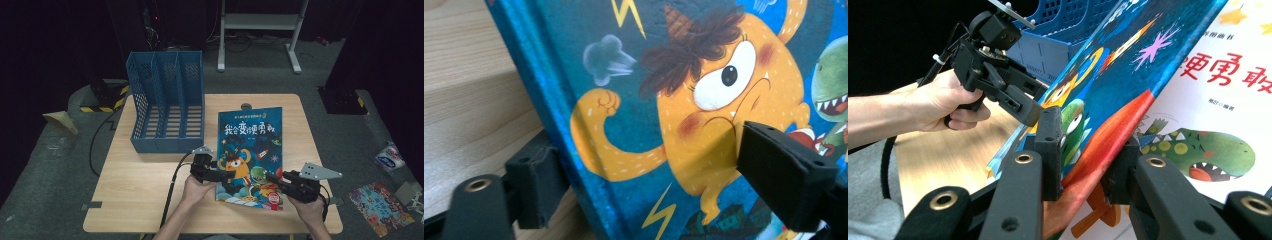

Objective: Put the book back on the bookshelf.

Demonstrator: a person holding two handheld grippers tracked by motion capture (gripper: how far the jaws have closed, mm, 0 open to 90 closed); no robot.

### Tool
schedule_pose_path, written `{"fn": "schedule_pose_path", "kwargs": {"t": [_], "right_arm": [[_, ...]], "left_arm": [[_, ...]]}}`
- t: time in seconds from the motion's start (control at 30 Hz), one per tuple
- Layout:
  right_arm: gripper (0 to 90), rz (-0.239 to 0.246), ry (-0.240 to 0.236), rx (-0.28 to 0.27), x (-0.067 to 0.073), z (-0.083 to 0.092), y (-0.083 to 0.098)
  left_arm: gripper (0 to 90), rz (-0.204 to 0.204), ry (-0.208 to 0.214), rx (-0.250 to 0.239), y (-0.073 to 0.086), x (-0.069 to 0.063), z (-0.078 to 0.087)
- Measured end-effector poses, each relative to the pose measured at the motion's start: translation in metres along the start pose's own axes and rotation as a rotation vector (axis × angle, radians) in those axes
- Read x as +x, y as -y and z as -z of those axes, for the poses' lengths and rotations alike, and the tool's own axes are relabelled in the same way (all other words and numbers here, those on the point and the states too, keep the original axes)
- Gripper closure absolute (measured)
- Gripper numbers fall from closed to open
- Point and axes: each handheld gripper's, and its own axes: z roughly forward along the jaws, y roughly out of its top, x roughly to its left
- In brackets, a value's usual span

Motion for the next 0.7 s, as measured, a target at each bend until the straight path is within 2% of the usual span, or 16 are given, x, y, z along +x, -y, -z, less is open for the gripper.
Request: {"fn": "schedule_pose_path", "kwargs": {"t": [0.47, 0.7], "right_arm": [[75.3, -0.010, -0.064, 0.021, -0.010, 0.000, 0.000], [76.0, -0.013, -0.075, 0.026, -0.014, 0.002, -0.001]], "left_arm": [[34.0, -0.013, -0.017, -0.053, 0.005, 0.000, 0.015], [46.1, -0.059, -0.031, -0.096, 0.004, -0.003, 0.026]]}}
